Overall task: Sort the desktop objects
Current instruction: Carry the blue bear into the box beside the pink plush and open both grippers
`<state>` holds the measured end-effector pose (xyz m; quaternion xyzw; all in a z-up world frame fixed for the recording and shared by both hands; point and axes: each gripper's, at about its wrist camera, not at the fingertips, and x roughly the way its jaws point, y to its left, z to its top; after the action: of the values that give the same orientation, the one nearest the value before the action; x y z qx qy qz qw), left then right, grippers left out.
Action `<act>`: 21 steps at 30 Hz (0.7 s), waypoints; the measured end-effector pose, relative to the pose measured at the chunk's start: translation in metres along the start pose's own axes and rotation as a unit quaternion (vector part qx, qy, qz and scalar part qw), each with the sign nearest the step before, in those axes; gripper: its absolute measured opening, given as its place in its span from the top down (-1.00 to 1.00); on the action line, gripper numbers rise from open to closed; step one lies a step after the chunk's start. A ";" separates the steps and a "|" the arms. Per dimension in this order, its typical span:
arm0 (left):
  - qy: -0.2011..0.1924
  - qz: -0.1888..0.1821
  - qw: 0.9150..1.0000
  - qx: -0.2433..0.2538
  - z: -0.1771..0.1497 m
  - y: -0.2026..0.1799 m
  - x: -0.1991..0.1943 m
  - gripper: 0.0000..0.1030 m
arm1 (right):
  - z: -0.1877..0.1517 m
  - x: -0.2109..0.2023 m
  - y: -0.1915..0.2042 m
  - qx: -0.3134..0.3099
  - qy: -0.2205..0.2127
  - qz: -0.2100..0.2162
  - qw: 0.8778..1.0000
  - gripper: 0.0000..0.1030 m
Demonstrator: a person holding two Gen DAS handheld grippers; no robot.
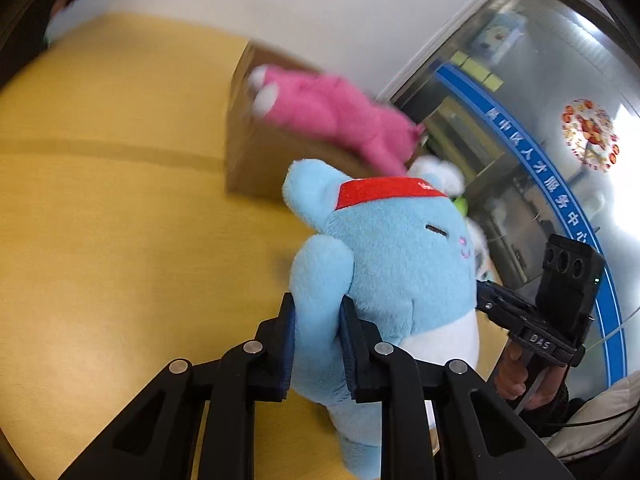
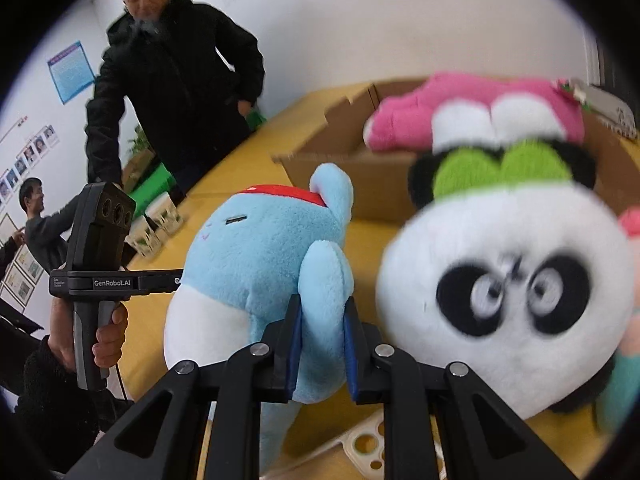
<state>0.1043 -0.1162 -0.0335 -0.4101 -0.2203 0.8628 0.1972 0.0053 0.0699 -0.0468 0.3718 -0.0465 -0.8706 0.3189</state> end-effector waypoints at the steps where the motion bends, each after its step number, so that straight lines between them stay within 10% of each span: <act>1: -0.015 0.003 1.000 0.021 0.017 -0.012 -0.009 0.61 | 0.011 -0.008 0.001 -0.006 -0.015 0.001 1.000 0.67; 10: -0.044 0.048 0.993 0.096 0.199 -0.048 0.023 0.60 | 0.173 -0.003 -0.029 -0.069 -0.091 -0.065 0.991 0.67; 21: 0.089 0.152 0.981 0.076 0.214 0.014 0.181 0.60 | 0.195 0.144 -0.118 -0.037 0.147 -0.115 0.982 0.67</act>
<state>-0.1736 -0.0803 -0.0324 -0.4981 -0.0711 0.8568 0.1128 -0.2631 0.0478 -0.0333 0.4864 0.0761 -0.8385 0.2338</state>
